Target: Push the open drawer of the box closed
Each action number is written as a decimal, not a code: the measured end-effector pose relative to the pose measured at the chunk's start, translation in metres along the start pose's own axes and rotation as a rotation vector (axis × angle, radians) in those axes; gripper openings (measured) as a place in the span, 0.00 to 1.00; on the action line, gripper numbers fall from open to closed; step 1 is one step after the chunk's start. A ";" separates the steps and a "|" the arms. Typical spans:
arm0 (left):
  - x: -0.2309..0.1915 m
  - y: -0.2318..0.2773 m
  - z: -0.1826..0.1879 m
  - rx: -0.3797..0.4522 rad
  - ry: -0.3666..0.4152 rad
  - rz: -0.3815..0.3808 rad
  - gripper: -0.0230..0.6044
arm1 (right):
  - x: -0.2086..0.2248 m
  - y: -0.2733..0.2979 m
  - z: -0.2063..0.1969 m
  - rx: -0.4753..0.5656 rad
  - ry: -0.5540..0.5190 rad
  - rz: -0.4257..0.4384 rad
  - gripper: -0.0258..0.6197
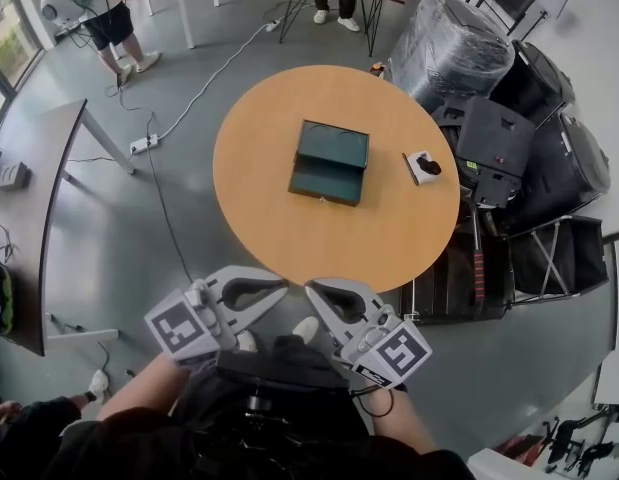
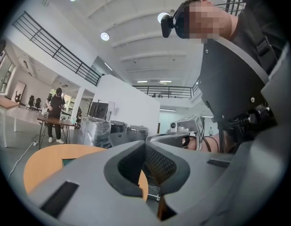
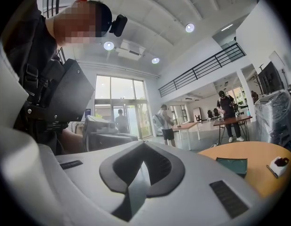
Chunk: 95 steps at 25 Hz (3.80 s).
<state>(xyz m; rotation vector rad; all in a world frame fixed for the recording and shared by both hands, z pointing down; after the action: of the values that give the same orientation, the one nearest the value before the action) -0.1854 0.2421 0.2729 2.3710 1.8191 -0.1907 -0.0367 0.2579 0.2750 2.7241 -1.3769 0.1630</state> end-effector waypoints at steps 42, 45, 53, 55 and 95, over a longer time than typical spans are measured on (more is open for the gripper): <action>-0.128 0.151 -0.017 -0.093 -0.022 0.077 0.06 | 0.210 0.008 -0.030 -0.073 0.128 -0.025 0.05; -0.159 0.151 -0.021 -0.095 -0.024 0.053 0.06 | 0.227 0.028 -0.037 -0.091 0.146 -0.052 0.05; -0.247 0.145 -0.031 -0.122 -0.019 0.010 0.06 | 0.268 0.089 -0.051 -0.151 0.203 -0.145 0.05; -0.265 0.144 -0.040 -0.128 -0.023 -0.003 0.06 | 0.278 0.100 -0.061 -0.167 0.220 -0.170 0.05; -0.364 0.227 -0.253 -0.291 -0.226 0.086 0.06 | 0.428 0.132 -0.364 -0.642 0.919 -0.347 0.24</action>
<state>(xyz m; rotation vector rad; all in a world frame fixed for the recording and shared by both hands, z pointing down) -0.0568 -0.1118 0.5994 2.1259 1.5251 -0.1628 0.0883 -0.1157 0.6966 1.8773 -0.5461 0.6913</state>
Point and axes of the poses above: the fingertips, and each gripper's own axes: y forward along the fingers, x to its right, z out of its top, the point moved 7 cm from there along -y, backward along the fingers, and after that the axes turned 2 degrees about -y, right-handed, at the moved point
